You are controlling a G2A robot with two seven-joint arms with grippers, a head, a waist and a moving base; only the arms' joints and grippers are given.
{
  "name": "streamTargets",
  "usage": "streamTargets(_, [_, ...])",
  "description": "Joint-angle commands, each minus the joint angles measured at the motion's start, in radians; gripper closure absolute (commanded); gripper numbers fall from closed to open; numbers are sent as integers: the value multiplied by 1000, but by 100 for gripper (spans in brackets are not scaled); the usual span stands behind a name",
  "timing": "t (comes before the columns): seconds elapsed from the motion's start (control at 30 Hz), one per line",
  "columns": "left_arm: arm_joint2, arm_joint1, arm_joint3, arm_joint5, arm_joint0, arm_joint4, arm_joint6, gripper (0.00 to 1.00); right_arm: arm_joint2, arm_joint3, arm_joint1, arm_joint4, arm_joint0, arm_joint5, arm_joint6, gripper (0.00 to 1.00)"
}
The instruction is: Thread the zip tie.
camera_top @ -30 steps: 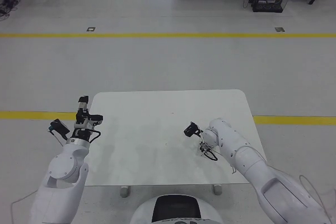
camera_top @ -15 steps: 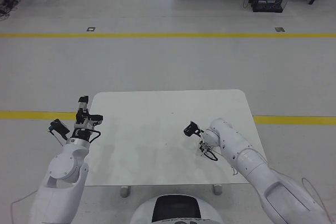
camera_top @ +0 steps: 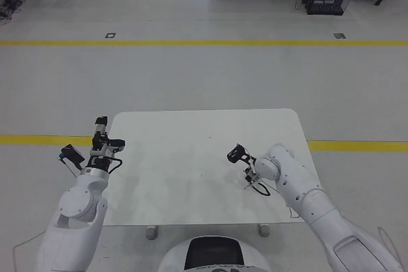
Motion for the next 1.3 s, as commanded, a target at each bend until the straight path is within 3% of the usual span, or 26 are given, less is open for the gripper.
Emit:
streamTargets(0.0, [0,0,0,0,0,0,0,0,26,-34,10,3,-22,-7,3,100])
streamTargets(0.3, [0,0,0,0,0,0,0,0,126,-153,49,66,-107,-24,-17,100])
streamTargets(0.6, [0,0,0,0,0,0,0,0,213,-213,84,185,-162,-24,-65,100])
streamTargets(0.73, [0,0,0,0,0,0,0,0,247,-209,97,271,-174,-24,-67,100])
streamTargets(0.9, [0,0,0,0,0,0,0,0,269,-144,107,383,-154,-24,-50,100])
streamTargets(1.27, [0,0,0,0,0,0,0,0,269,-142,107,389,-153,-24,-49,100])
